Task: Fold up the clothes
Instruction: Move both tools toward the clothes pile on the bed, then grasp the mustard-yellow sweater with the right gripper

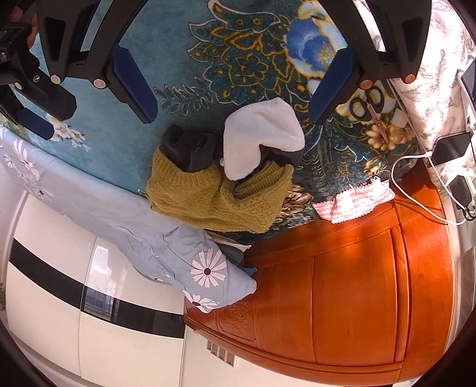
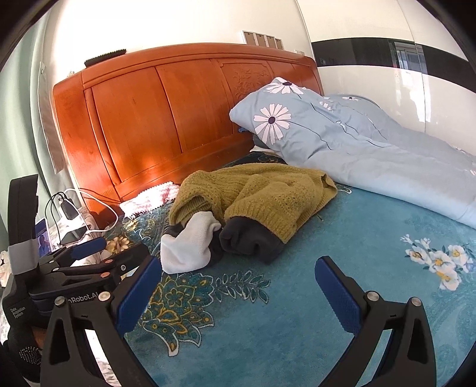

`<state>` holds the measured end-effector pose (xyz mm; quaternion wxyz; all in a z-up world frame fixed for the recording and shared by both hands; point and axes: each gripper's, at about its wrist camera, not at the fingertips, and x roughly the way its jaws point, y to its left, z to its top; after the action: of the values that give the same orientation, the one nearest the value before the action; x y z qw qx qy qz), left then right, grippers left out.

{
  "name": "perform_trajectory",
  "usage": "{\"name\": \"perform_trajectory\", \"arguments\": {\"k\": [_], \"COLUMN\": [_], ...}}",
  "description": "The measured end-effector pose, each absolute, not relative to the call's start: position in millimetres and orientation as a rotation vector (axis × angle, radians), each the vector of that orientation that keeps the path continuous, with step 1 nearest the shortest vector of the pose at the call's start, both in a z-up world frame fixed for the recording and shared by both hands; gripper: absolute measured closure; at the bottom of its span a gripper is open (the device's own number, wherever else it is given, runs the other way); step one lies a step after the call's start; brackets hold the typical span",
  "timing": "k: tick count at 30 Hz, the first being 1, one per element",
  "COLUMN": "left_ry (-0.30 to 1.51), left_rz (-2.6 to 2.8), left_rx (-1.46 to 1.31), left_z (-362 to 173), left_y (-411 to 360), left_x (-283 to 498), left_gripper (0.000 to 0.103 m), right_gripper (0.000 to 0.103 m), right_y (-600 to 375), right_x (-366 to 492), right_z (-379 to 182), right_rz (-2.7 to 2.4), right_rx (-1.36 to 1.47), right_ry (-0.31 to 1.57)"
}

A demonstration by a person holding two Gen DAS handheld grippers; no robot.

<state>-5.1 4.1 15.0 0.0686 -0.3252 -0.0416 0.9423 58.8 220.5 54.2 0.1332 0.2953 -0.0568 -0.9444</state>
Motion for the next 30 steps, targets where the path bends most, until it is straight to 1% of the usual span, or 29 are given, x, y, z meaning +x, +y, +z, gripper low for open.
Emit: {"name": "perform_trajectory", "arguments": {"k": [14, 16, 21, 25, 27, 28, 29, 30], "left_ry": [-0.206, -0.236, -0.367, -0.346, -0.353, -0.363, -0.371, -0.377], "left_rz": [2.807, 2.809, 2.786, 2.796, 2.797, 2.793, 2.789, 2.785], "left_rx": [-1.02, -1.034, -1.09, -1.133, -1.137, -1.138, -1.141, -1.147], "left_z": [-1.7, -6.6, -23.6, -35.0, -39.4, -41.6, -44.1, -46.3], "left_y": [-9.7, -14.8, -32.7, -38.9, -42.3, -44.3, -46.0, -47.6], "left_x": [-15.7, -17.7, -23.8, -27.9, -28.5, -28.8, -29.2, -29.8], "left_gripper": [0.0, 0.0, 0.0, 0.0, 0.0, 0.0, 0.0, 0.0], "right_gripper": [0.0, 0.0, 0.0, 0.0, 0.005, 0.014, 0.025, 0.029], "right_y": [212.9, 207.9, 179.2, 142.5, 125.3, 117.2, 109.9, 103.1], "right_x": [25.6, 17.5, -13.7, -58.2, -84.7, -97.4, -109.2, -120.2], "right_z": [36.6, 37.4, 47.3, 47.6, 40.0, 34.6, 27.8, 20.0], "right_rz": [-2.623, -2.634, -2.671, -2.64, -2.612, -2.598, -2.584, -2.568], "right_rx": [0.958, 0.958, 0.884, 0.868, 0.899, 0.921, 0.949, 0.982], "right_ry": [-0.24, -0.201, -0.014, 0.179, 0.279, 0.327, 0.369, 0.409]}}
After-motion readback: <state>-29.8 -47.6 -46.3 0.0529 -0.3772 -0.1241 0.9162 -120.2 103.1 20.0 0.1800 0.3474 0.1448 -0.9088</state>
